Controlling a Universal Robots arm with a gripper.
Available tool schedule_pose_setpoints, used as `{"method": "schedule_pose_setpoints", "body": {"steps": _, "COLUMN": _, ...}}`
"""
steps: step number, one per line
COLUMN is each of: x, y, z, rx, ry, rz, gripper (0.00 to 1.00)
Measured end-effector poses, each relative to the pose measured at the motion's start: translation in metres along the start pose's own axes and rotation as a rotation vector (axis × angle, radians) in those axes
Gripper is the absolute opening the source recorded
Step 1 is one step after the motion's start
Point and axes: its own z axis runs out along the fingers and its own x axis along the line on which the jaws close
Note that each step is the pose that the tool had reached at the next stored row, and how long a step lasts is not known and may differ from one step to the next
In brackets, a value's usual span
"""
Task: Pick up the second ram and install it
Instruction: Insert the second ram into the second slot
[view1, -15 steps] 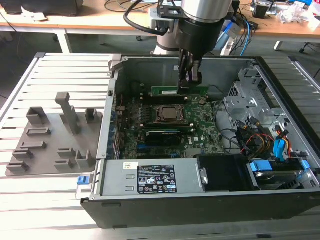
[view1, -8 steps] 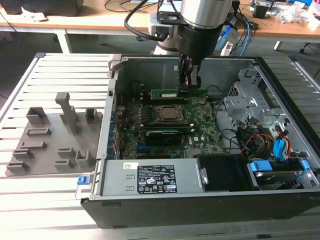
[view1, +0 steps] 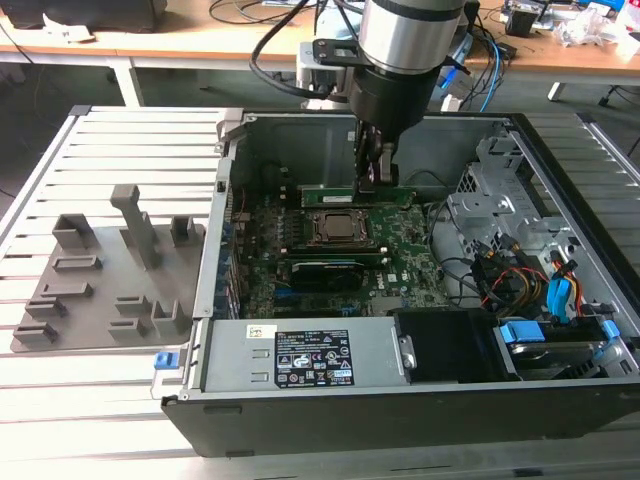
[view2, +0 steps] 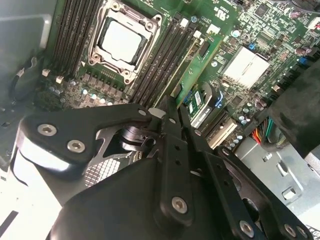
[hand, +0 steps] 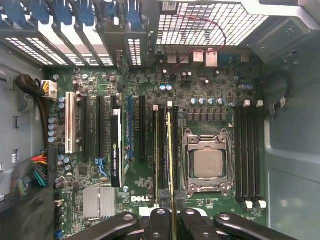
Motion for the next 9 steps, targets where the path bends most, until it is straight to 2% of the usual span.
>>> {"method": "schedule_pose_setpoints", "body": {"steps": 9, "x": 0.0007, "y": -0.0005, "z": 0.0113, "rx": -0.0001, "ry": 0.0001, "rz": 0.000, "gripper": 0.14}}
